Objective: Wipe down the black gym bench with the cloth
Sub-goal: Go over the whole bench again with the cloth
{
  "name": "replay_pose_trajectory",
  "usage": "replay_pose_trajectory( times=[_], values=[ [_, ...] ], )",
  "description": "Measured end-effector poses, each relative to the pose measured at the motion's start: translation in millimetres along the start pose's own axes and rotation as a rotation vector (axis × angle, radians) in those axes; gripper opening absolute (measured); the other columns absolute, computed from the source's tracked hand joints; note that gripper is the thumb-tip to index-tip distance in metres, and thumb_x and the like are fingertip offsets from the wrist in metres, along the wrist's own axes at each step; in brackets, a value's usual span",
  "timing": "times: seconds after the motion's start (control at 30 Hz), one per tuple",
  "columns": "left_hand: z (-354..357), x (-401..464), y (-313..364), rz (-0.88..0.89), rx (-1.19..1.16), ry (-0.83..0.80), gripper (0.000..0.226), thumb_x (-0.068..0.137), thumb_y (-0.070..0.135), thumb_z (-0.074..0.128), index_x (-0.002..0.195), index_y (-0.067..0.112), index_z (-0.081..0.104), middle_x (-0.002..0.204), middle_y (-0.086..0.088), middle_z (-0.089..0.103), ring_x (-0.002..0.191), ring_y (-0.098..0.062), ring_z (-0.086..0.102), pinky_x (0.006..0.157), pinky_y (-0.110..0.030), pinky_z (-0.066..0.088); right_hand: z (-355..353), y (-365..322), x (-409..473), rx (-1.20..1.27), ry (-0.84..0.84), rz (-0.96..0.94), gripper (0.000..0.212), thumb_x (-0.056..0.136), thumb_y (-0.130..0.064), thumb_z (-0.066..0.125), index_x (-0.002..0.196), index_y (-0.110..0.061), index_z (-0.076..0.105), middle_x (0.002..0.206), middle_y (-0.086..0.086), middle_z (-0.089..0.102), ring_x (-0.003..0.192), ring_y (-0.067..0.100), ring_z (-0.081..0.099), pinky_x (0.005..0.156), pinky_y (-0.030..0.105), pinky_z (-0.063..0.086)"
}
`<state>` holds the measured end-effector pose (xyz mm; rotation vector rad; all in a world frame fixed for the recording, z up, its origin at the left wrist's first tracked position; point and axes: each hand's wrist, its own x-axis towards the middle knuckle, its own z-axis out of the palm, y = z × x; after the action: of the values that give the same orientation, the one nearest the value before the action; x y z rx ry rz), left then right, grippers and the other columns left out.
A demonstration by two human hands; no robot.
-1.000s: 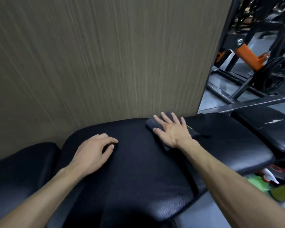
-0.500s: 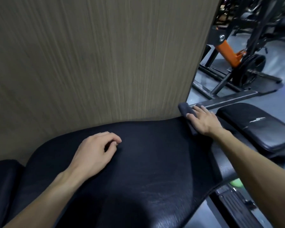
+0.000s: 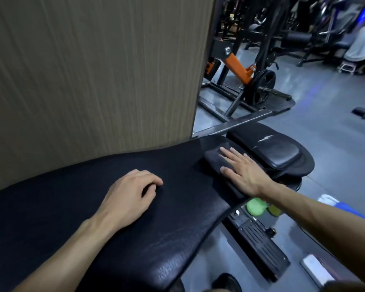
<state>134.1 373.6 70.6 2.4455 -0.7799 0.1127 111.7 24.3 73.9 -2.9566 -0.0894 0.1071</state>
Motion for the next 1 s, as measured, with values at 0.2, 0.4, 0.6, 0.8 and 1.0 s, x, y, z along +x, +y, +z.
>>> replay_pose_trajectory(
  times=[0.2, 0.4, 0.6, 0.8, 1.0],
  values=[
    [13, 4, 23, 0.032, -0.012, -0.011, 0.023, 0.1, 0.027, 0.054, 0.113, 0.037, 0.071, 0.108, 0.03, 0.064, 0.097, 0.007, 0.051, 0.086, -0.023, 0.045, 17, -22, -51, -0.101, 0.043, -0.248, 0.062, 0.099, -0.06, 0.022, 0.158, -0.047, 0.009, 0.168, -0.017, 0.0, 0.155, 0.013, -0.012, 0.125, 0.042, -0.007],
    [35, 25, 44, 0.086, 0.005, -0.045, 0.022, 0.1, 0.027, 0.055, 0.112, 0.038, 0.07, 0.108, 0.031, 0.063, 0.1, 0.003, 0.052, 0.085, -0.021, 0.044, 21, 26, -59, 0.002, 0.155, -0.138, 0.059, 0.1, -0.058, 0.023, 0.158, -0.043, 0.02, 0.168, -0.017, 0.008, 0.156, 0.009, -0.002, 0.126, 0.042, 0.001],
    [50, 50, 46, 0.095, 0.02, -0.04, 0.022, 0.098, 0.025, 0.057, 0.109, 0.039, 0.071, 0.105, 0.032, 0.064, 0.098, 0.002, 0.053, 0.078, -0.013, 0.038, 9, 72, 0, 0.054, 0.159, 0.205, 0.056, 0.103, -0.051, 0.028, 0.158, -0.039, 0.025, 0.169, -0.006, 0.016, 0.157, 0.021, 0.004, 0.125, 0.049, 0.004],
    [58, 67, 54, 0.099, 0.021, -0.047, 0.021, 0.097, 0.025, 0.06, 0.105, 0.04, 0.072, 0.101, 0.032, 0.064, 0.097, 0.0, 0.055, 0.078, -0.023, 0.048, -2, 55, 99, 0.016, 0.071, 0.185, 0.058, 0.102, -0.048, 0.024, 0.159, -0.038, 0.019, 0.168, -0.003, 0.02, 0.156, 0.026, 0.008, 0.124, 0.054, 0.005],
    [66, 81, 61, 0.079, 0.004, -0.049, 0.021, 0.097, 0.025, 0.06, 0.103, 0.041, 0.072, 0.099, 0.033, 0.065, 0.099, 0.0, 0.055, 0.075, -0.015, 0.041, -22, 40, 86, 0.524, 0.123, 0.07, 0.044, 0.097, -0.041, 0.038, 0.123, -0.019, 0.065, 0.133, 0.005, 0.064, 0.128, 0.025, 0.052, 0.11, 0.041, 0.031]
  ],
)
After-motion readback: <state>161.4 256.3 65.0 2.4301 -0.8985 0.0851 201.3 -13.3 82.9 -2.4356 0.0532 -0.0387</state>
